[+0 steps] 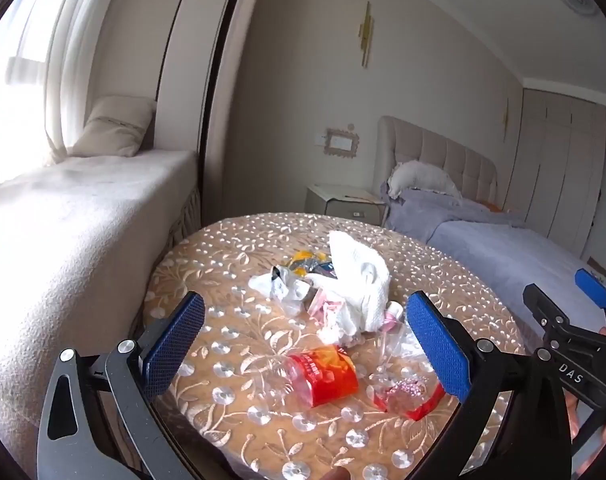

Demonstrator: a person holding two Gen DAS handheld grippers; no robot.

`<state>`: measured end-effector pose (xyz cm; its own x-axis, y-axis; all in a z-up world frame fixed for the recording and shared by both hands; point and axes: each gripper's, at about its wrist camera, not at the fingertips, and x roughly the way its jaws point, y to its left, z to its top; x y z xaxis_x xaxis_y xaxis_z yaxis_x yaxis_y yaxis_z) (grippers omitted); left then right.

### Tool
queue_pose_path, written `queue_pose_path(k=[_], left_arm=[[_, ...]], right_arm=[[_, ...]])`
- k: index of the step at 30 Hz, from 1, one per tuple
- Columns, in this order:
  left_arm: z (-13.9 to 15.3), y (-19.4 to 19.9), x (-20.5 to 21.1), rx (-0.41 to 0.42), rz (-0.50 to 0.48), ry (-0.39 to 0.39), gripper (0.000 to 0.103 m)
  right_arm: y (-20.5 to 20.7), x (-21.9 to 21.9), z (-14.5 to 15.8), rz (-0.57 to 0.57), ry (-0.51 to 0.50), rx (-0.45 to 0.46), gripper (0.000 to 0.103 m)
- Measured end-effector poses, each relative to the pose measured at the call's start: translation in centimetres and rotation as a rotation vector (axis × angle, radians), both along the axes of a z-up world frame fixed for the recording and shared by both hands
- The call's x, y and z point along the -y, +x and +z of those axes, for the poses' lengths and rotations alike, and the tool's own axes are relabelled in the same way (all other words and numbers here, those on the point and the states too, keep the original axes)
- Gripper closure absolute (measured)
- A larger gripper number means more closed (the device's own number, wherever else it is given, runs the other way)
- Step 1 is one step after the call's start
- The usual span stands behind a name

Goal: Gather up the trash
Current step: 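Move the left tool toward the red-labeled plastic bottle on the table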

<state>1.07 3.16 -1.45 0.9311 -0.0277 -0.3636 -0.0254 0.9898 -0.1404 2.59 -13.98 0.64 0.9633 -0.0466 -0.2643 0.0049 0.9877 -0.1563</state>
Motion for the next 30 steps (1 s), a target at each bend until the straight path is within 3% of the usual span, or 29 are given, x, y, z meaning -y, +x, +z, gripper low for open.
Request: queue_pose_path(k=[6,11,16,30], left_arm=[[-1.5,1.1,0.8,-0.049,-0.023,0.063,0.004],[-3.7,2.2,0.4,-0.11,-0.062,0.069,0.004],[-5.1,2.8,0.2,-0.129,-0.003,0.141,0.004],[-7.3,3.9,1.0,-0.177,-0.071,0.11,0.004]], right_arm=[[0.2,-1.1,-0.9,0.065,-0.003,-0.001,0.003],[0.4,-2.0,-2.1,0.103,-0.053,-0.01,0.003],[1.2,-2.3,-3.3,0.136,-0.066,-0.055,0.003],[3.6,-2.2,-5.3,0.175,-0.039,-0.121,0.003]])
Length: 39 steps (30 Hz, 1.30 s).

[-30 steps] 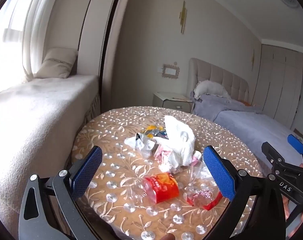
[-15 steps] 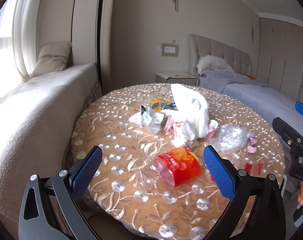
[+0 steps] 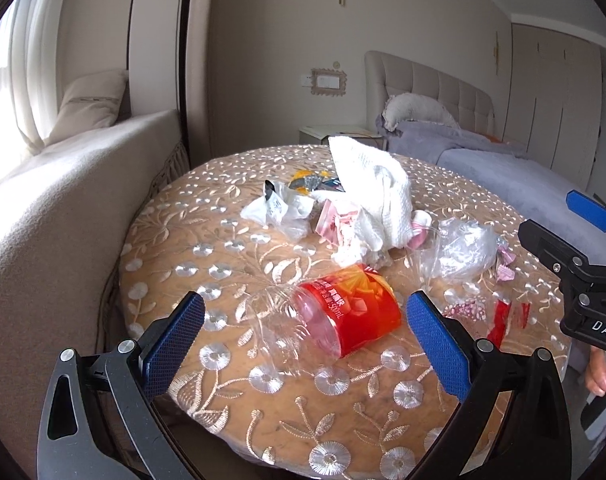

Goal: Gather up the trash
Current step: 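Move the left tool toward the red-labeled plastic bottle on the table, then close the left tool on the red-labeled plastic bottle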

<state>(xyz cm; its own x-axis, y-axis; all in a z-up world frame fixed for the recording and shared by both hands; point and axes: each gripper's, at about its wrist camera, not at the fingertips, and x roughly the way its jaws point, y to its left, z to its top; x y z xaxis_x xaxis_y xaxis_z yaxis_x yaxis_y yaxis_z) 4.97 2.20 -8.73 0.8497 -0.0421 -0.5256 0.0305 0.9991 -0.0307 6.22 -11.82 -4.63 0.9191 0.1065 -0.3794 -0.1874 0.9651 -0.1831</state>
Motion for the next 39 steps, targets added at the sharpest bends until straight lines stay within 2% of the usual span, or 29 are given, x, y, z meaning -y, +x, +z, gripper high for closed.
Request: queue_pose_path(k=[3,7,14,22,25,31,35,39], left_arm=[[-0.2,0.4,0.7,-0.006,-0.012,-0.02,0.004],[-0.8,1.4,2.1,-0.03,-0.007,0.006,0.004],[-1.9,3.2,2.8,-0.069,0.116,0.001,0.004],[-2.8,4.6,2.8,-0.13,0.156,0.03,0.004],[-3.0,4.8,2.5,-0.143,0.147,0.008,0.004],[-2.9,4.9,3.5,-0.151,0.104,0.067,0.004],[-3.6,5.5,3.6,-0.194,0.063,0.048,0.004],[-4.0,5.8,3.5,-0.197,0.075,0.059,0.004]], right_arm=[[0.5,0.2,-0.3,-0.006,0.002,-0.004,0.003],[1.1,1.0,-0.5,-0.014,0.018,-0.015,0.003],[2.0,2.3,-1.2,-0.02,0.046,-0.04,0.003],[2.8,3.1,-1.6,-0.017,0.073,-0.058,0.003],[3.1,3.2,-1.7,-0.017,0.08,-0.062,0.003],[3.3,3.2,-2.1,-0.01,0.083,-0.074,0.003],[3.5,3.0,-2.0,-0.009,0.081,-0.074,0.003],[3.4,3.1,-2.1,-0.011,0.077,-0.07,0.003]])
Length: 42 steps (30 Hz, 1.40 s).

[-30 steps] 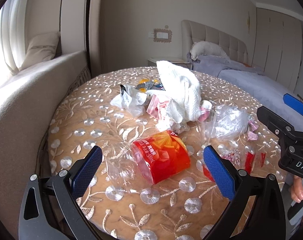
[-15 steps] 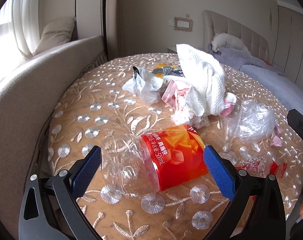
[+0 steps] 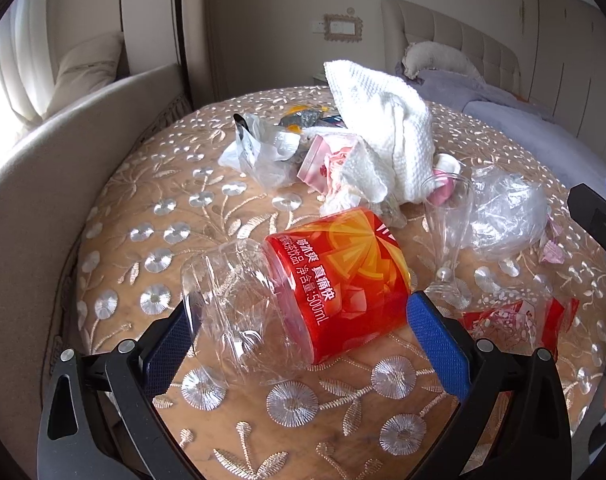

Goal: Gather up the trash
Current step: 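Close the left tool on the red-labeled plastic bottle, then lift the bottle with the left tool while the right tool grasps a red wrapper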

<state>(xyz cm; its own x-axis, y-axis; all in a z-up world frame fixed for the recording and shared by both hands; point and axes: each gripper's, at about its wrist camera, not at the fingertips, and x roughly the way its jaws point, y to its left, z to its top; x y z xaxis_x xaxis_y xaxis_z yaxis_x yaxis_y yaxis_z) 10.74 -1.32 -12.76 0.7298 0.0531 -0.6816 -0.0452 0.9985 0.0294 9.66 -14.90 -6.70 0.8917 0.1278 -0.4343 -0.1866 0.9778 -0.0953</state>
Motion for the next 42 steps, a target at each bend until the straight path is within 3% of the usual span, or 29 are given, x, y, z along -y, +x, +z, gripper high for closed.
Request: queue_pose_path(k=[5,10,12,15,19,22,24,29,30,39,42], left_arm=[[-0.1,0.6,0.0,0.003,-0.003,0.014,0.004],[0.2,0.3,-0.3,0.042,-0.108,0.075,0.004],[0.4,0.2,-1.3,0.047,-0.171,0.044,0.004],[0.3,0.8,-3.5,0.018,-0.256,-0.081,0.004],[0.2,1.1,-4.4,0.036,-0.292,-0.113,0.005],[-0.1,1.2,-3.8,0.028,-0.314,-0.08,0.019],[-0.2,0.7,-3.8,0.024,-0.334,-0.092,0.036],[-0.1,0.4,-3.9,0.024,-0.356,-0.131,0.052],[-0.1,0.4,-3.9,0.024,-0.357,-0.138,0.059],[0.9,-0.6,-4.4,0.084,-0.288,-0.189,0.061],[1.7,-1.1,-4.5,0.11,-0.275,-0.169,0.062]], right_arm=[[0.1,-0.3,-0.2,0.008,-0.002,-0.012,0.003],[-0.1,-0.7,-0.1,0.01,-0.016,-0.003,0.003],[-0.1,-0.8,-0.1,0.01,-0.011,-0.005,0.003],[-0.1,-0.9,-0.2,0.012,-0.009,-0.01,0.003],[0.1,-1.3,-0.4,0.017,-0.017,-0.016,0.003],[0.0,-1.5,-0.2,0.016,-0.023,-0.011,0.003],[0.1,-1.5,-0.2,0.015,-0.023,-0.009,0.003],[0.0,-2.1,-0.1,0.021,-0.029,-0.009,0.003],[0.0,-2.2,-0.1,0.022,-0.033,-0.008,0.003],[-0.1,-2.2,0.2,0.023,-0.038,0.002,0.003],[0.0,-2.3,0.3,0.025,-0.037,0.003,0.003]])
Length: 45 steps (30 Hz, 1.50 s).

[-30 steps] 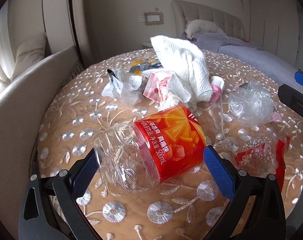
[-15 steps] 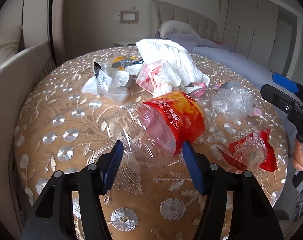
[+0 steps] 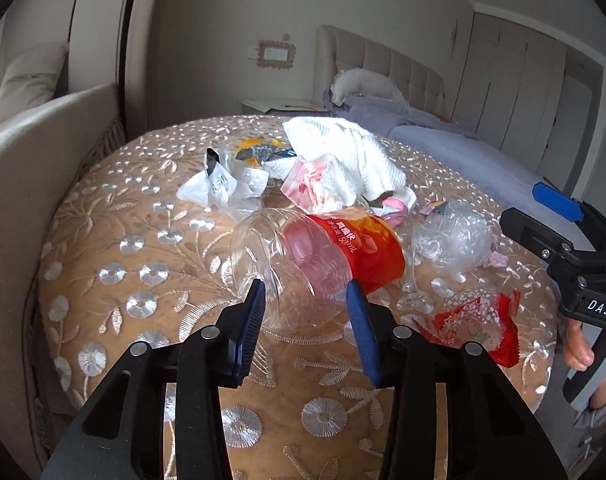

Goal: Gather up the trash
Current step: 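Lift the bottle with the left tool while the right tool grasps a red wrapper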

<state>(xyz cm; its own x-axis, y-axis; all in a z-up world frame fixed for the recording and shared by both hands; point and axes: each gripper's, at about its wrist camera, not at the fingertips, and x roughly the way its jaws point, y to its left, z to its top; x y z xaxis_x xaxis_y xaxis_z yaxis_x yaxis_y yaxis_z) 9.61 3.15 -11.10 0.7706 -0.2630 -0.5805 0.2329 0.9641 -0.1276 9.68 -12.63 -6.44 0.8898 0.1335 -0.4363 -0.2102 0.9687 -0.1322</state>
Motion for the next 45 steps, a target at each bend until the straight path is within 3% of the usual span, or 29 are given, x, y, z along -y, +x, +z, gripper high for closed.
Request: queue_pose_path(k=[5,10,23,28,33,35,37,39,41,42,45], left_arm=[[1.5,-0.7,0.0,0.052,0.049,0.024,0.064],[2.5,-1.2,-0.3,0.069,0.054,-0.004,0.064],[5.2,-1.7,1.9,0.143,0.046,0.074,0.065],[6.2,-2.3,2.1,0.163,0.049,0.091,0.065],[6.5,-3.0,1.8,0.171,0.059,0.087,0.065],[6.5,-3.1,1.8,0.17,0.063,0.09,0.065],[6.6,-3.3,1.7,0.173,0.063,0.087,0.064],[6.6,-3.5,1.5,0.174,0.06,0.077,0.064],[6.6,-3.5,1.6,0.175,0.059,0.075,0.064],[6.6,-3.5,1.6,0.174,0.056,0.075,0.064],[6.7,-3.6,2.1,0.177,0.046,0.078,0.064]], right_arm=[[-0.1,0.0,0.2,0.007,0.01,0.001,0.003],[-0.4,0.0,0.4,0.007,0.004,0.013,0.003],[-0.7,1.2,0.8,-0.011,0.023,0.023,0.003],[-0.8,1.0,-0.1,0.078,0.067,-0.06,0.003],[-1.2,-1.3,-1.6,0.166,0.049,-0.136,0.003],[-1.3,-2.4,-2.1,0.208,0.025,-0.175,0.011],[-1.2,-3.2,-2.7,0.229,0.004,-0.225,0.031],[-0.9,-3.7,-3.6,0.254,-0.005,-0.289,0.045],[-0.7,-3.8,-4.2,0.258,-0.003,-0.331,0.068],[-0.8,-3.7,-4.3,0.26,0.003,-0.337,0.086],[-0.9,-3.1,-3.6,0.244,0.027,-0.32,0.09]])
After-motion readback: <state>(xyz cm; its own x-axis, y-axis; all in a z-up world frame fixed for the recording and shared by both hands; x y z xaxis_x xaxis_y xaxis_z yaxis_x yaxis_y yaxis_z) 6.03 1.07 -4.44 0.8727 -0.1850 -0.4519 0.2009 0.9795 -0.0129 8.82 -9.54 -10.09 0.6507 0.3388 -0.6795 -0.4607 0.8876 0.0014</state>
